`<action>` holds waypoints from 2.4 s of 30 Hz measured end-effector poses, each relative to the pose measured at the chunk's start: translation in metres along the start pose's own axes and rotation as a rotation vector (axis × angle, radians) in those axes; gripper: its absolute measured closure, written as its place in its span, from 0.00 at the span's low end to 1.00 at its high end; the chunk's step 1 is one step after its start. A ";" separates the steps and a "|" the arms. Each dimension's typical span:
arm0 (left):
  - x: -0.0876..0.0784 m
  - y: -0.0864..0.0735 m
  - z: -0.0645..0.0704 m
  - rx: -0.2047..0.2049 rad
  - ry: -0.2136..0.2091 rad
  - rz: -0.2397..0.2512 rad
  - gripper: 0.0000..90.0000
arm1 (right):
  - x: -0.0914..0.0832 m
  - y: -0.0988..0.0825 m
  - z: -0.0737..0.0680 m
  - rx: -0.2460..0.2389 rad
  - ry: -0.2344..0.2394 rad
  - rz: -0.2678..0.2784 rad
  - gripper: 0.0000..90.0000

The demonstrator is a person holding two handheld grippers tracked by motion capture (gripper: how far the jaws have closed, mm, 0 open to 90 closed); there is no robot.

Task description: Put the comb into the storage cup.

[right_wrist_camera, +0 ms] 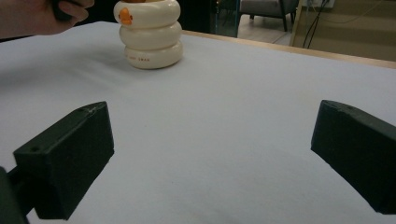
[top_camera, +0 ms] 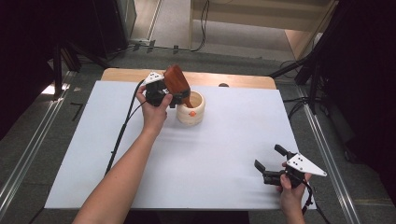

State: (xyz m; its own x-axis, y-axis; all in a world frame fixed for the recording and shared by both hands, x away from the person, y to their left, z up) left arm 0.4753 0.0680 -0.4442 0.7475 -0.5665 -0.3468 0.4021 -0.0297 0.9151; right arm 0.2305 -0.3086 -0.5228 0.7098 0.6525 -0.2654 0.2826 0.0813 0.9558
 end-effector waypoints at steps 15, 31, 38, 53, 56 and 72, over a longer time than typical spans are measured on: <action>-0.012 0.000 -0.005 0.023 0.014 0.022 0.00 | 0.000 0.000 0.000 -0.001 -0.001 -0.003 0.00; -0.029 0.003 -0.008 0.032 0.012 0.042 0.00 | 0.001 0.000 -0.001 -0.003 -0.004 -0.004 0.00; -0.039 0.001 -0.009 0.054 0.014 0.045 0.00 | 0.001 0.000 -0.001 -0.007 -0.006 -0.007 0.00; -0.064 -0.004 -0.010 0.080 0.004 0.063 0.00 | 0.001 0.000 -0.001 -0.009 -0.010 -0.009 0.00; -0.069 -0.006 -0.010 0.087 0.006 0.065 0.00 | 0.001 0.000 -0.001 -0.007 -0.010 -0.006 0.00; -0.102 -0.010 -0.009 0.112 0.005 0.103 0.00 | 0.001 0.000 -0.001 -0.008 -0.014 -0.013 0.00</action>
State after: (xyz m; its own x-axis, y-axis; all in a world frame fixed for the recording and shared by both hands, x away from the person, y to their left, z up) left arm 0.4002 0.1335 -0.4201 0.7844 -0.5672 -0.2509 0.2621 -0.0635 0.9630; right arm 0.2300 -0.3069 -0.5232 0.7150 0.6410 -0.2792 0.2864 0.0956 0.9533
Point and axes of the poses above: each handheld gripper's, and its own axes: x roughly forward along the jaws, y roughly out of its top, z roughly to its right, the point moved 3 cm from there along x, roughly forward along the jaws, and after that the axes turned 12 degrees about y, right-handed, at the moved point
